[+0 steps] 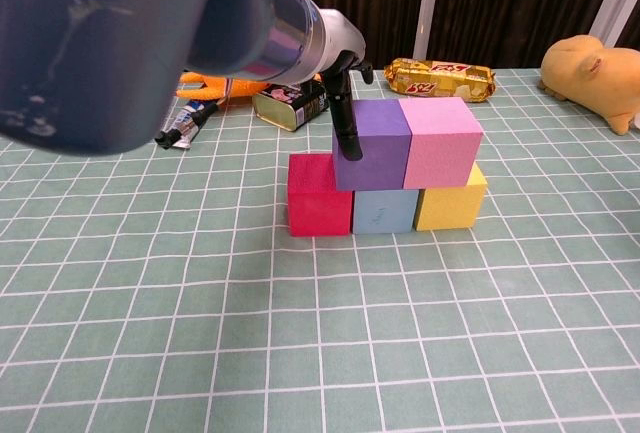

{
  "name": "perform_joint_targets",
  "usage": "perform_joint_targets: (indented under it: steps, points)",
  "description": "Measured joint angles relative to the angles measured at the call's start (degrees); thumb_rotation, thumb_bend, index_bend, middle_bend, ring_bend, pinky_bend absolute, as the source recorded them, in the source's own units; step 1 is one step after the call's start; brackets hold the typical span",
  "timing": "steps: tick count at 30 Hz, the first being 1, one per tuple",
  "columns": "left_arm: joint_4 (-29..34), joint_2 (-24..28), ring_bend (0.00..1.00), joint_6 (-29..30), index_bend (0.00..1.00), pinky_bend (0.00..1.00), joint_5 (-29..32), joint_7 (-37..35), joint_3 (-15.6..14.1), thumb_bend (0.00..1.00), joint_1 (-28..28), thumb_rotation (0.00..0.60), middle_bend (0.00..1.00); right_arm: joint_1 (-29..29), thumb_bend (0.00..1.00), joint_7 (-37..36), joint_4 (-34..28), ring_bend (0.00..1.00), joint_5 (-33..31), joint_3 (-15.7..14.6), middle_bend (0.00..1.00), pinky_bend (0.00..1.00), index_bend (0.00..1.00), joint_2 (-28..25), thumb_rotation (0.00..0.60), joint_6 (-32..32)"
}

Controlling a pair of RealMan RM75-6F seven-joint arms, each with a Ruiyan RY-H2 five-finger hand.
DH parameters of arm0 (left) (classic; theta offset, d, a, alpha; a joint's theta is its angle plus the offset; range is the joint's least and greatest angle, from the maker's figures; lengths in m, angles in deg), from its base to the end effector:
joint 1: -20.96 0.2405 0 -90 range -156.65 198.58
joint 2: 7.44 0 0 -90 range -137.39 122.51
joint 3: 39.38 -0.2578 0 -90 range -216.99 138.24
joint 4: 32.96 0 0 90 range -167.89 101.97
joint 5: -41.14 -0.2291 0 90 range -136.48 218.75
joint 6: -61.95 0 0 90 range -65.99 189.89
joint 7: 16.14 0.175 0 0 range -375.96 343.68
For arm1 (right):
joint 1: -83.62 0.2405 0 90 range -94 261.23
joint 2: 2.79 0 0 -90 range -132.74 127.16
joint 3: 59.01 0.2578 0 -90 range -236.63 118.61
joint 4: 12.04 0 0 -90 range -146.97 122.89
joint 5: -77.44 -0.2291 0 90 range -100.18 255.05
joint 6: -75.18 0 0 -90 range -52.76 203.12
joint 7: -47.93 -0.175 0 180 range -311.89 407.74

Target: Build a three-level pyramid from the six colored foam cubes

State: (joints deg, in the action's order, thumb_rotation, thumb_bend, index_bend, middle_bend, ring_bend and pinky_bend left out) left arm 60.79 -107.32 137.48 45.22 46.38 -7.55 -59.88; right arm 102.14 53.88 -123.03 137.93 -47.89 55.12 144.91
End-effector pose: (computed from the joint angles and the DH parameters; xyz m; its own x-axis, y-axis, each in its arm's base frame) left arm 0.0801 0.3777 -0.0730 0.4541 0.4242 0.7834 0.8902 -0.1811 -0.4180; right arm -0.2556 -0.2944 0.1368 0.1802 -0.1314 0.9748 -0.9757 0.1019 0.1941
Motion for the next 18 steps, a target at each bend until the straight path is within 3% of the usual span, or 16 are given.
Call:
perform_joint_targets:
  steps: [9, 18]
  points:
    - [2.68, 1.80, 0.03, 0.41, 0.00, 0.10, -0.83, -0.50, -0.01, 0.16, 0.96, 0.600, 0.14, 0.01, 0.36, 0.16, 0.05, 0.00, 0.02, -0.06, 0.00, 0.00, 0.00, 0.06, 0.600, 0.02]
    - [8.28, 6.17, 0.03, 1.76, 0.00, 0.09, -3.62, -1.36, -1.83, 0.16, 3.62, 0.600, 0.12, -0.05, 0.36, 0.16, -0.19, 0.00, 0.12, 0.01, 0.00, 0.00, 0.00, -0.03, 0.600, 0.20]
